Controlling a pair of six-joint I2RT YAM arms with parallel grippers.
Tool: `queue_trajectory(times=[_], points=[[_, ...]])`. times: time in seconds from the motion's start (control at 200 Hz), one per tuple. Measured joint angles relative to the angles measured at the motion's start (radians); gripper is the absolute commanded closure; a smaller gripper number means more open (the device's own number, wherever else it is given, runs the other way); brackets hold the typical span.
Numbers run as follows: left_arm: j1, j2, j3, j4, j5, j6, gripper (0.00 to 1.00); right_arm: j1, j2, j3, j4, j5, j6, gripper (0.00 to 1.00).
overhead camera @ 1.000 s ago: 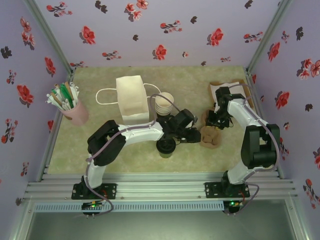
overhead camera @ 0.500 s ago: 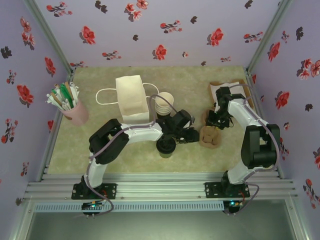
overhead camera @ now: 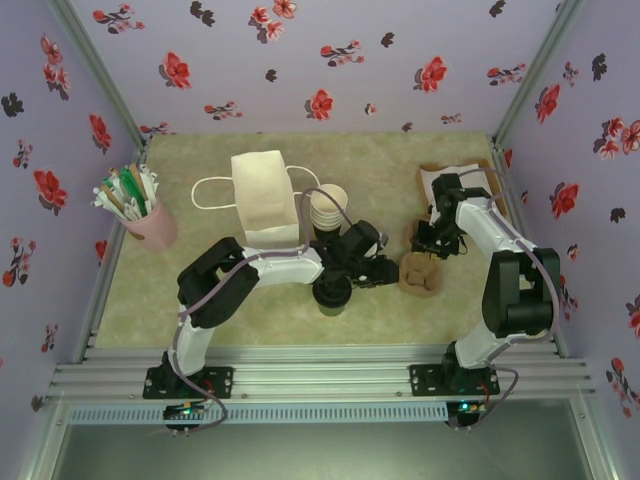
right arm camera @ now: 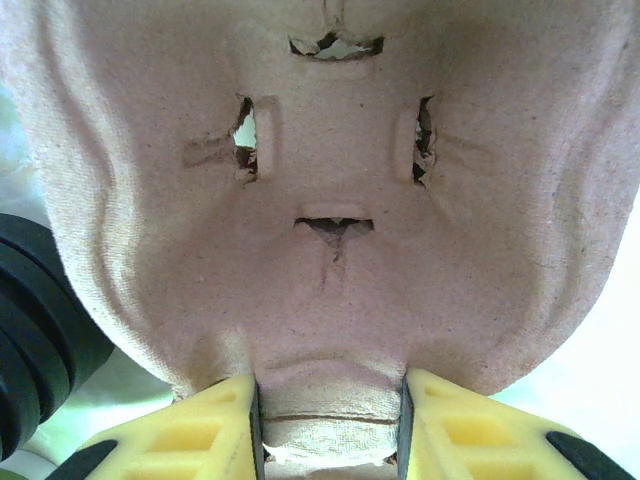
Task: Pack the takeout coffee
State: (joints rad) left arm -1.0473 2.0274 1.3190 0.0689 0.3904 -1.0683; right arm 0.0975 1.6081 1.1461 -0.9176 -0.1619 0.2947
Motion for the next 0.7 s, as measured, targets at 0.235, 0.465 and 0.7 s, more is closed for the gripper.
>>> queue_trajectory(times=[0.235, 0.465, 0.7], points=[[0.001, -0.005, -0.009, 0.015, 0.003, -0.003, 0.79, 0.0, 0.0, 0.0, 0.0, -0.002, 0.0, 0.65], [0.002, -0.009, -0.013, 0.024, 0.003, -0.004, 0.79, -0.001, 0.0, 0.0, 0.0, -0.003, 0.0, 0.65], [0.007, -0.011, -0.013, 0.024, 0.003, -0.004, 0.73, -0.001, 0.0, 0.0, 0.0, -0.004, -0.001, 0.65]])
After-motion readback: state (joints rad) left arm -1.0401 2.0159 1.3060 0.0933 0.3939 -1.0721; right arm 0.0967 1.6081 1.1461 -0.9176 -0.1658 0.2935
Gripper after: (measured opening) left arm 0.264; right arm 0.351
